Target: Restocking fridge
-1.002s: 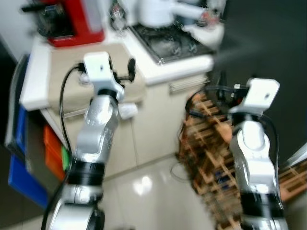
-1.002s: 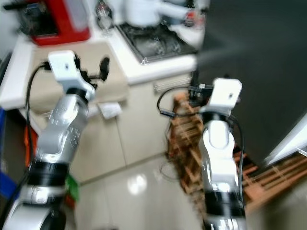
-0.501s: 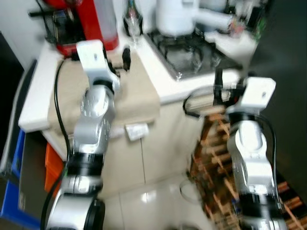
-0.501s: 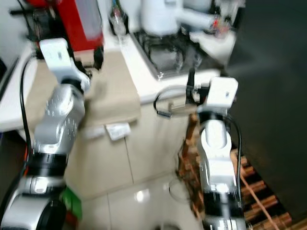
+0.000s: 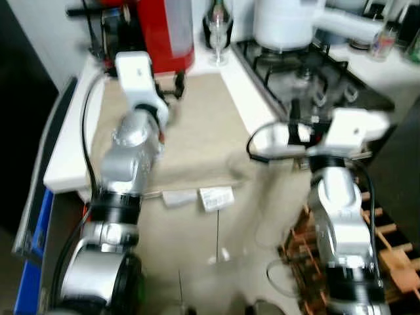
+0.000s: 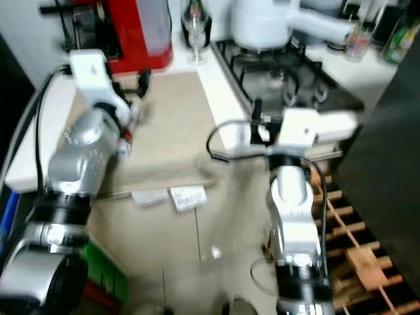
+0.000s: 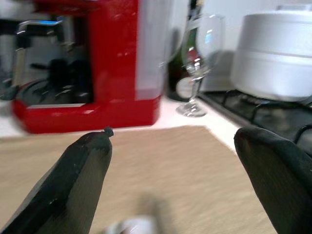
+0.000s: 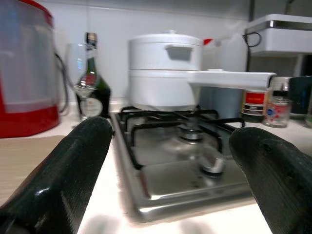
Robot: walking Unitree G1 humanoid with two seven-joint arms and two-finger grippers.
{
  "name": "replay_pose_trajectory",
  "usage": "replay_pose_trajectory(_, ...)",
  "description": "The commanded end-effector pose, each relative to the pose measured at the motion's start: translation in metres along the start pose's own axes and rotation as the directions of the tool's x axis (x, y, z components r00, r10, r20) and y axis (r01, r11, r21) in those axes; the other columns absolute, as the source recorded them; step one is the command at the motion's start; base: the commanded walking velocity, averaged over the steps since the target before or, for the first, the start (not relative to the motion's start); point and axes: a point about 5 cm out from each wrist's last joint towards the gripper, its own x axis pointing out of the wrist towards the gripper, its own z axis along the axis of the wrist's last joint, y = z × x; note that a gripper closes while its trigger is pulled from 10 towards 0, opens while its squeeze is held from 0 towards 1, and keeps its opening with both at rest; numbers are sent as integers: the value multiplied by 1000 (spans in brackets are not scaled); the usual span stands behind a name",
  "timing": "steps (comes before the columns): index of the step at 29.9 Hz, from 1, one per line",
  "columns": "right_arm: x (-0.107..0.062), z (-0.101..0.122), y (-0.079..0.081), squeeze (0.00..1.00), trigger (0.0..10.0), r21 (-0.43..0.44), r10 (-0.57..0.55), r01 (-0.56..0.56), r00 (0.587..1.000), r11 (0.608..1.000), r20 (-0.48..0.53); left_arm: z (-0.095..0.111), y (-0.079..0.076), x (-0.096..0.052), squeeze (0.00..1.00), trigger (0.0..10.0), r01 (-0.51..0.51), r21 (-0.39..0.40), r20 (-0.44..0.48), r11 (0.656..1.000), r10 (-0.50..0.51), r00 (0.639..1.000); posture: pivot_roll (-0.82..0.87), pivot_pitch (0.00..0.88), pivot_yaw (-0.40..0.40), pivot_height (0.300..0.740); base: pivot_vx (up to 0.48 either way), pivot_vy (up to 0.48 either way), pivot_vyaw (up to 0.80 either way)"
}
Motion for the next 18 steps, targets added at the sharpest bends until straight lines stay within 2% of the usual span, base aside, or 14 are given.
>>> replay_pose_trajectory(1,-2,4,2,0,10000,5,1,-1,1000,1000,12,-5,9,1,0,10000,-27,32,-83,999,30,996,-132,0,51,711,0,0,0)
replay_pose_trajectory(2,-2,4,2,0,10000,5,1,-1,1000,1000,12,-5,9,1,0,10000,-27,32,-83,999,30,996,-132,0,51,711,0,0,0)
replay_pose_trajectory(3,-2,4,1,0,10000,4,-2,2,1000,1000,12,-11,9,0,0,10000,-26,36,-131,999,31,991,-132,0,51,711,0,0,0)
replay_pose_trajectory(5,-2,4,1,0,10000,3,-2,2,1000,1000,11,-15,7,-1,0,10000,-14,46,-160,999,21,987,-132,0,51,711,0,0,0)
replay_pose_trajectory(9,-2,4,1,0,10000,2,-1,1,1000,1000,11,-25,-1,-4,0,10000,34,36,-208,999,-26,978,-138,0,54,711,0,0,0)
replay_pose_trajectory(10,-1,3,1,0,10000,2,-1,1,1000,1000,10,-35,-6,-8,0,10000,54,20,-248,998,-47,968,-138,0,54,711,0,0,0)
replay_pose_trajectory(18,1,4,2,0,10000,5,1,-1,1000,1000,12,-49,-9,-13,0,10000,74,10,-324,997,-67,944,-136,0,51,711,0,0,0)
